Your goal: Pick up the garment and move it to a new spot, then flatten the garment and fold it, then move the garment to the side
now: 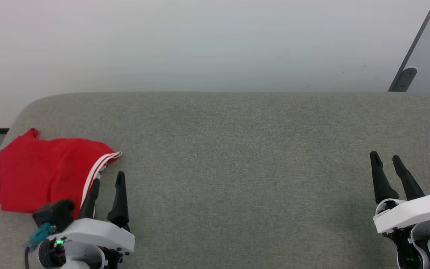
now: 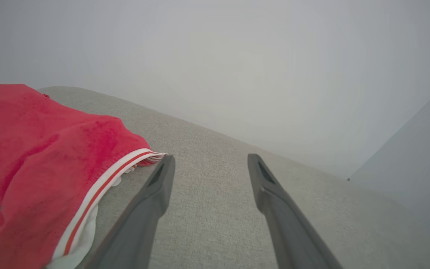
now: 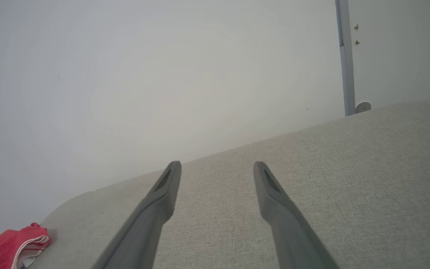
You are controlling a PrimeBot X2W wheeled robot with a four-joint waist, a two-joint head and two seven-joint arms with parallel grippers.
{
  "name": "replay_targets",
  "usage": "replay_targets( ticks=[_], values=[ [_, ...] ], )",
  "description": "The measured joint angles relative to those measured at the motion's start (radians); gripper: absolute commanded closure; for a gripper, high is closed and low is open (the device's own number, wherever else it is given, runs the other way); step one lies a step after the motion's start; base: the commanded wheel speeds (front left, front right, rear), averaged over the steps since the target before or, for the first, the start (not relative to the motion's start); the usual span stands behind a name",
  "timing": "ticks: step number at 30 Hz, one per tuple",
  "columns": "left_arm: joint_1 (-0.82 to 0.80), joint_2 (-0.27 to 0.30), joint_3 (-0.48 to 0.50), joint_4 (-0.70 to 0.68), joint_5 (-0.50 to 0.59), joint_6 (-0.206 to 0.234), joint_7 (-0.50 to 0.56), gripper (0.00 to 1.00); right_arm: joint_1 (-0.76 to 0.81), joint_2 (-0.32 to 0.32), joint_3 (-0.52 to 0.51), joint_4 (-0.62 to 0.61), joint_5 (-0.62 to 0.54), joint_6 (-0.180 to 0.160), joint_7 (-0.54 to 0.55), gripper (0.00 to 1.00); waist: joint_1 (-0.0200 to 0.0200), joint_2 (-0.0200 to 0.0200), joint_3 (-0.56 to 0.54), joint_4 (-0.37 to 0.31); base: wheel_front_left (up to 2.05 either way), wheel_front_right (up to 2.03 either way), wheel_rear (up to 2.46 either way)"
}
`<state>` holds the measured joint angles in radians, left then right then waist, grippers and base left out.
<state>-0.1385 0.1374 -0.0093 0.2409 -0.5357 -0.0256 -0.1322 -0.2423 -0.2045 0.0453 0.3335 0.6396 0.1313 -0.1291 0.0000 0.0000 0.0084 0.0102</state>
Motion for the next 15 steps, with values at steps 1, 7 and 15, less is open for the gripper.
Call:
replay_targets(
  ticks=[1,7,15],
  values=[
    [0.0,0.002,-0.003,0.0,0.01,0.001,-0.001,0.0,0.0,0.0,0.0,0.0,-0.016,0.0,-0.004,0.0,0.0,0.0,0.0,0.0,0.0,0.0,0.0],
    [-0.002,0.014,-0.017,-0.005,0.069,0.015,-0.018,0.0,-0.013,0.002,-0.008,0.004,-0.107,0.0,-0.02,0.0,0.0,0.0,-0.002,0.0,0.0,0.0,0.0],
    [-0.003,0.024,-0.031,-0.009,0.136,0.026,-0.037,0.0,-0.015,0.006,-0.012,0.006,-0.196,0.0,-0.039,0.0,0.0,0.0,-0.006,-0.002,0.0,0.0,0.0]
  ],
)
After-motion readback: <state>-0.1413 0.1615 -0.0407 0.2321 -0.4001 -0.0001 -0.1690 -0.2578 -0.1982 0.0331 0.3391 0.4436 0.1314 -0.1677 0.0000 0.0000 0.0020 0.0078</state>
